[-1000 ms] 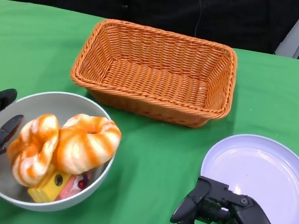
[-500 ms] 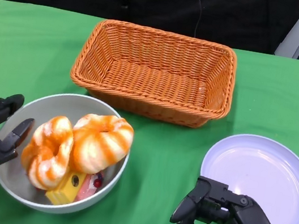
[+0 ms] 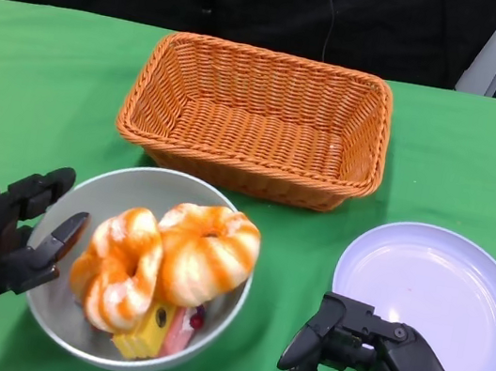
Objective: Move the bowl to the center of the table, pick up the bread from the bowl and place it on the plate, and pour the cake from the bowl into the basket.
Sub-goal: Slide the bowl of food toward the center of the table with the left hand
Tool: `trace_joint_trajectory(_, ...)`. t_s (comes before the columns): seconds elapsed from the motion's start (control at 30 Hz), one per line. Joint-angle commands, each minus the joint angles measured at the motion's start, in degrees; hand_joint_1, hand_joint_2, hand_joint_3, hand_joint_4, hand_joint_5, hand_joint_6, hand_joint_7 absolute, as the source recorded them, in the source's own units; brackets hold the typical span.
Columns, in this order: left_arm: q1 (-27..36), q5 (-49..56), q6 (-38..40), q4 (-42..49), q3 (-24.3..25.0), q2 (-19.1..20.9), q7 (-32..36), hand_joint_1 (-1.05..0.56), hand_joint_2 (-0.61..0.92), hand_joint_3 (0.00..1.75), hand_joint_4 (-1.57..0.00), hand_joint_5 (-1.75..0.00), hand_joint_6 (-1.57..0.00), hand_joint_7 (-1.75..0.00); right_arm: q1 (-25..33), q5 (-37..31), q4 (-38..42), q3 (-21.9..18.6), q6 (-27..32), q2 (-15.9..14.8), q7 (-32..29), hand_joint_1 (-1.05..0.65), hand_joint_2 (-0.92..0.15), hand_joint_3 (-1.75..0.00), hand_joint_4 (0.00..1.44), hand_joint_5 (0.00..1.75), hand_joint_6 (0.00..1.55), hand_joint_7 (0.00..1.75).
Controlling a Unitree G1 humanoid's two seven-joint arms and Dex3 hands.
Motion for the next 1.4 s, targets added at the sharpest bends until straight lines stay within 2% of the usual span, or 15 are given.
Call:
trace_joint_trajectory(0.03,0.98,-1.22,1.53,-2.01,-0.59,0.10,-1.34,-0.74,0.92,0.62,-0.07,0.00,-0.13,0.00,-0.30,0.05,0.21,-0.35,-0.46,0.06,-0.33,-0.04,-0.51,-1.04,0.68,1.56,0.71,1.26)
trace_joint_trajectory(0.3,1.27,-1.90,8.05,-6.63,-1.78,-0.97,0.24,-0.73,0.92,0.62,-0.05,0.00,-0.13,0.00,-0.38,-0.07,0.25,-0.13,-0.66,0.13,-0.46,-0.04,-0.52,-1.02,0.69,1.56,0.72,1.25)
trace_joint_trajectory(0.6,1.17,-1.58,9.99,-8.05,-2.39,-2.54,1.24,-0.73,0.92,0.63,-0.04,0.00,-0.11,0.00,-0.49,0.01,0.37,-0.14,-0.88,0.05,-0.40,-0.03,-0.52,-1.01,0.69,1.55,0.72,1.24)
trace_joint_trajectory(1.07,1.97,-0.20,0.76,-4.16,-1.39,-6.58,3.74,-0.74,0.92,0.65,-0.03,-0.01,-0.11,-0.01,-0.40,0.02,-0.01,0.09,-0.19,-0.09,-0.59,-0.02,-0.52,-1.02,0.69,1.55,0.72,1.24)
trace_joint_trajectory(1.23,2.48,-0.25,-2.67,-3.24,-0.41,-8.66,5.48,-0.74,0.92,0.62,-0.10,-0.04,-0.14,-0.02,-0.37,-0.04,-0.01,-0.06,-0.37,-0.24,-0.66,-0.02,-0.52,-1.03,0.69,1.55,0.72,1.25)
trace_joint_trajectory(1.4,3.36,1.23,-9.28,-2.10,0.10,-10.22,7.19,-0.70,0.92,0.58,-0.15,-0.06,-0.19,-0.04,-0.29,0.30,0.13,-0.24,-0.47,-0.33,-0.50,-0.02,-0.52,-1.03,0.69,1.55,0.72,1.25)
